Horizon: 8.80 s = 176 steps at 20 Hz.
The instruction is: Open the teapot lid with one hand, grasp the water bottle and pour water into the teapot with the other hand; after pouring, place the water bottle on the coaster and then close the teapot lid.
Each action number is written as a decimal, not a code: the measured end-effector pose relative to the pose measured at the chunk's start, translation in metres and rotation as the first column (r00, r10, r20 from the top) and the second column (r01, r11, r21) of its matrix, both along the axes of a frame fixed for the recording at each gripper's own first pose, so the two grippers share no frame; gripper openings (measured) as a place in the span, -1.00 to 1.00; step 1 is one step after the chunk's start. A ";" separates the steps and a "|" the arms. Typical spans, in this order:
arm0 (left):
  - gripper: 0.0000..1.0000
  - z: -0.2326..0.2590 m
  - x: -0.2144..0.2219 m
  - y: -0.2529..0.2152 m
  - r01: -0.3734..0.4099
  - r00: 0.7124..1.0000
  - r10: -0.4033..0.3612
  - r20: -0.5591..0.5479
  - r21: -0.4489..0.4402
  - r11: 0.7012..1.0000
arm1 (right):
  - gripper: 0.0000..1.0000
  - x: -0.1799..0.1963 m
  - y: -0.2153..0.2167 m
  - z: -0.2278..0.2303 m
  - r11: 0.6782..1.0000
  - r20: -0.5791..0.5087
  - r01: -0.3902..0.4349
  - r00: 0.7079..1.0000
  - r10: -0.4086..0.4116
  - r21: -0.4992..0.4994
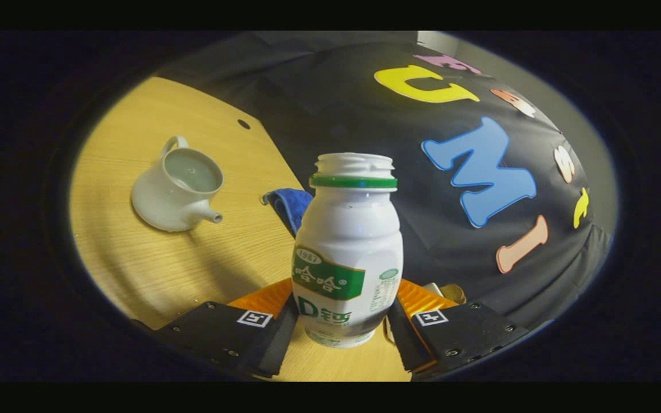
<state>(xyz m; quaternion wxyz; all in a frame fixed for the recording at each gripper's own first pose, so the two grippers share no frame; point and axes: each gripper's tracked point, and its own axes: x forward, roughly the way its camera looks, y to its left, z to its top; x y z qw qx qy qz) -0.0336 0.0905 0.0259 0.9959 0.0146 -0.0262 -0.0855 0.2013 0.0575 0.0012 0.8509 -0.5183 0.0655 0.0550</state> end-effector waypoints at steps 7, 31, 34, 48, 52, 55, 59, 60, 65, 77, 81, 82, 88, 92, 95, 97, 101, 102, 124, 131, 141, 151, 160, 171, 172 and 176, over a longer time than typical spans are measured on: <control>-0.67 -0.006 -0.005 -0.021 0.038 0.999 -0.041 0.024 0.100 0.994 | 0.51 0.005 0.017 -0.003 0.978 0.022 -0.046 0.998 0.052 -0.205; -0.61 -0.016 -0.004 -0.005 -0.022 1.000 0.022 -0.003 0.098 0.995 | 0.45 0.013 0.035 0.013 0.790 0.051 -0.094 0.986 0.157 -0.605; -0.61 -0.019 -0.004 -0.006 -0.011 1.000 0.012 -0.016 0.083 0.996 | 0.46 0.014 0.037 0.013 0.775 0.054 -0.097 0.985 0.167 -0.625; -0.63 -0.020 -0.005 0.000 -0.041 0.999 0.043 -0.023 0.100 0.994 | 0.45 0.015 0.044 0.021 0.722 0.083 -0.089 0.976 0.199 -0.686; -0.62 -0.020 -0.005 0.001 -0.043 0.999 0.046 -0.023 0.109 0.993 | 0.45 0.016 0.046 0.033 0.700 0.108 -0.078 0.970 0.217 -0.710; -0.65 -0.021 -0.006 0.001 -0.045 0.999 0.048 -0.021 0.115 0.992 | 0.46 0.017 0.045 0.035 0.697 0.115 -0.074 0.968 0.221 -0.713; -0.68 -0.024 -0.004 0.001 -0.042 0.998 0.046 -0.032 0.118 0.992 | 0.45 0.016 0.045 0.034 0.681 0.117 -0.073 0.966 0.229 -0.729; -0.69 -0.025 -0.005 0.001 -0.043 0.998 0.047 -0.031 0.119 0.992 | 0.45 0.015 0.046 0.034 0.677 0.117 -0.075 0.965 0.234 -0.732; -0.61 -0.022 -0.005 0.003 -0.052 0.998 0.056 -0.020 0.144 0.988 | 0.45 0.016 0.049 0.037 0.652 0.122 -0.075 0.960 0.251 -0.754; -0.61 -0.027 -0.008 0.008 -0.055 0.998 0.058 -0.022 0.143 0.988 | 0.45 0.017 0.057 0.057 0.576 0.160 -0.046 0.940 0.301 -0.816; -0.61 -0.028 -0.008 0.010 -0.055 0.998 0.059 -0.021 0.143 0.988 | 0.45 0.018 0.059 0.072 0.554 0.181 -0.028 0.930 0.319 -0.832; -0.63 -0.027 -0.008 0.011 -0.055 0.998 0.059 -0.022 0.144 0.988 | 0.45 0.017 0.060 0.075 0.547 0.184 -0.025 0.928 0.324 -0.837; -0.61 -0.028 -0.007 0.010 -0.044 0.998 0.048 -0.030 0.138 0.989 | 0.45 0.015 0.063 0.087 0.535 0.194 -0.021 0.919 0.342 -0.844; -0.61 -0.032 -0.008 0.009 -0.039 0.998 0.045 -0.039 0.143 0.989 | 0.45 0.013 0.064 0.080 0.533 0.186 -0.027 0.922 0.341 -0.845; -0.61 -0.032 -0.007 0.009 -0.040 0.998 0.046 -0.041 0.148 0.988 | 0.44 0.015 0.062 0.064 0.551 0.163 -0.049 0.930 0.330 -0.833; -0.62 -0.034 -0.007 0.010 -0.042 0.998 0.049 -0.044 0.153 0.987 | 0.45 0.013 0.062 0.052 0.565 0.147 -0.066 0.935 0.322 -0.823; -0.62 -0.035 -0.007 0.014 -0.051 0.997 0.059 -0.049 0.150 0.987 | 0.45 0.015 0.061 0.037 0.620 0.116 -0.107 0.944 0.309 -0.777; -0.62 -0.035 -0.008 0.014 -0.049 0.997 0.056 -0.050 0.145 0.988 | 0.45 0.016 0.059 0.030 0.647 0.097 -0.125 0.950 0.297 -0.752; -0.61 0.033 0.175 -0.011 0.069 0.997 -0.072 -0.019 -0.115 0.991 | 0.45 -0.040 -0.070 0.020 0.634 -0.083 0.036 0.996 0.045 0.773; -0.69 -0.035 0.246 -0.025 0.070 0.979 -0.088 -0.186 -0.102 0.992 | 0.45 -0.038 -0.096 0.026 0.629 -0.017 0.012 1.000 0.002 0.777; -0.62 -0.057 0.252 -0.039 0.088 0.977 -0.092 -0.194 -0.027 0.996 | 0.45 -0.034 -0.103 0.022 0.619 -0.016 0.021 1.000 -0.013 0.785; 0.43 -0.023 0.224 -0.033 0.059 0.993 -0.062 -0.099 -0.033 0.998 | 0.45 0.009 -0.115 0.020 0.540 -0.039 0.042 0.999 -0.018 0.841; 1.00 0.002 0.135 0.007 0.001 0.999 -0.008 -0.052 -0.120 0.993 | 0.45 0.056 -0.122 -0.006 0.514 -0.123 0.123 0.992 -0.035 0.849; 0.97 0.004 0.128 -0.009 0.027 0.999 -0.029 -0.028 -0.066 0.997 | 0.89 0.060 -0.125 -0.019 0.526 -0.120 0.140 0.990 -0.072 0.839; 0.97 0.006 0.127 -0.009 0.024 0.999 -0.025 -0.023 -0.065 0.998 | 1.00 0.053 -0.126 -0.010 0.515 -0.092 0.118 0.993 -0.075 0.849; 0.97 0.005 0.117 -0.016 0.023 0.999 -0.025 -0.028 -0.099 0.995 | 0.99 -0.002 -0.132 0.017 0.521 -0.005 0.060 0.994 -0.106 0.851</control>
